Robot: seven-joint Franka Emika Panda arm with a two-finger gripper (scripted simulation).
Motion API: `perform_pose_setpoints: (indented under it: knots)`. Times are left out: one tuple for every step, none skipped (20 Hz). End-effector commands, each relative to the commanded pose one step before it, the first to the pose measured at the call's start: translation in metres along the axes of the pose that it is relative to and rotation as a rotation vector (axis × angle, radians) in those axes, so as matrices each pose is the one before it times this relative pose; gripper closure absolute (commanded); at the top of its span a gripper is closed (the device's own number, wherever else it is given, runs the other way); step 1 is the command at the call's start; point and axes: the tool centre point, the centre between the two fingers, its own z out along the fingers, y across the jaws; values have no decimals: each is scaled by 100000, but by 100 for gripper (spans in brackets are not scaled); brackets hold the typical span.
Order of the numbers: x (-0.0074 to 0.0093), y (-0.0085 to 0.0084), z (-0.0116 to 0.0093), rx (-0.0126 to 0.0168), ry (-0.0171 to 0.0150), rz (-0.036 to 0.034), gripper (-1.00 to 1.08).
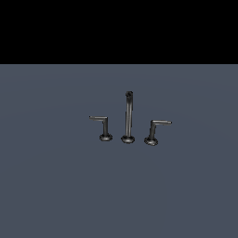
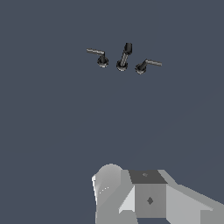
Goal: Turn on the faucet by rotating a designated handle.
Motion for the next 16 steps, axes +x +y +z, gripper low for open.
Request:
perform_pose_setpoints:
  knots:
    - [0, 1, 0, 0, 0, 0, 108]
    - [4, -7, 11, 0, 1, 69, 108]
    - [13, -33, 35, 6, -1, 154, 108]
    - [22, -55, 58, 9, -1, 258, 108]
    - [31, -70, 81, 14, -2, 384, 108]
    - [40, -92, 105, 18, -3, 488, 108]
    - [49, -113, 128, 22, -3, 594, 108]
    - [58, -133, 152, 26, -4, 707, 108]
    - [67, -154, 175, 30, -4, 814, 108]
    - [76, -175, 199, 34, -5, 923, 108]
    - [85, -196, 222, 38, -5, 1033, 108]
    - [94, -217, 246, 42, -6, 1142, 108]
    - [104, -237, 270, 47, -6, 1255, 108]
    - [113, -259, 294, 51, -7, 1364, 108]
    - [123, -280, 318, 56, -7, 1477, 108]
    - [132, -302, 342, 60, -8, 1589, 108]
